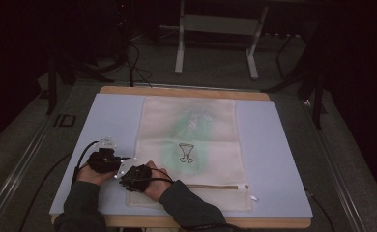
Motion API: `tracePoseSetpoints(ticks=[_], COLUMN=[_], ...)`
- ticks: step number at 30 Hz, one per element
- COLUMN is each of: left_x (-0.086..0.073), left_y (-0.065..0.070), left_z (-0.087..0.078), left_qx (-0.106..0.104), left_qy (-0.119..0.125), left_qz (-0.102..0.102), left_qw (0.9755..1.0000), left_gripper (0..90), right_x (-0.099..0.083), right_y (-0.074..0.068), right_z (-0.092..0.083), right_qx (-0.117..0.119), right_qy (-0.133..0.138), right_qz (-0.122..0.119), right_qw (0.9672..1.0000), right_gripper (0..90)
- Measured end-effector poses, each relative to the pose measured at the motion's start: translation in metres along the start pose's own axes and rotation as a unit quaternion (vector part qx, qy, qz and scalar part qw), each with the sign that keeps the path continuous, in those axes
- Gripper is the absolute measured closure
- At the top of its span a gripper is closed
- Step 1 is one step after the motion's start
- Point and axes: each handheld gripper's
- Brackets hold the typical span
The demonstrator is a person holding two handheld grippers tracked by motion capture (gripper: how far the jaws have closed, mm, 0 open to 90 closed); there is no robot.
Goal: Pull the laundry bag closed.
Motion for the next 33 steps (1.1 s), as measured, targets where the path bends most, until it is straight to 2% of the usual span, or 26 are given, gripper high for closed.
tracePoseSetpoints(ticks=[3, 5, 8, 11, 20, 31, 33], left_x=[0.000, 0.000, 0.000, 0.001, 0.002, 0.003, 0.003], left_y=[0.000, 0.000, 0.000, 0.001, 0.003, 0.005, 0.005], left_z=[-0.001, -0.001, -0.001, -0.001, 0.004, 0.006, 0.006], left_qx=[0.004, 0.006, 0.005, 0.006, -0.007, -0.011, -0.011], left_qy=[0.002, 0.006, 0.003, 0.003, -0.008, -0.015, -0.015], left_qz=[0.000, -0.002, -0.001, 0.002, 0.011, 0.016, 0.017], left_qw=[1.0000, 1.0000, 1.0000, 1.0000, 0.9999, 0.9997, 0.9997], left_gripper=[89.6, 89.6, 89.6, 89.6, 89.6, 89.6, 89.6], right_x=[-0.001, -0.002, -0.002, -0.004, -0.018, -0.022, -0.023], right_y=[0.001, 0.003, 0.007, 0.008, 0.011, 0.016, 0.017], right_z=[-0.002, -0.008, -0.016, -0.023, -0.033, -0.028, -0.026], right_qx=[0.005, 0.019, 0.028, 0.035, 0.039, 0.045, 0.044], right_qy=[0.011, 0.035, 0.050, 0.057, 0.049, 0.033, 0.023], right_qz=[0.011, 0.026, 0.035, 0.040, 0.044, 0.057, 0.058], right_qw=[0.9999, 0.9989, 0.9977, 0.9969, 0.9971, 0.9968, 0.9971], right_gripper=[80.9, 80.9, 80.9, 80.9, 80.9, 80.7, 80.5])
Point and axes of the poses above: each handheld gripper's, and its own axes: z roughly forward along the jaws, x roughly out of its top, y roughly to its right, and after that the axes turned 13 degrees about z, right-handed
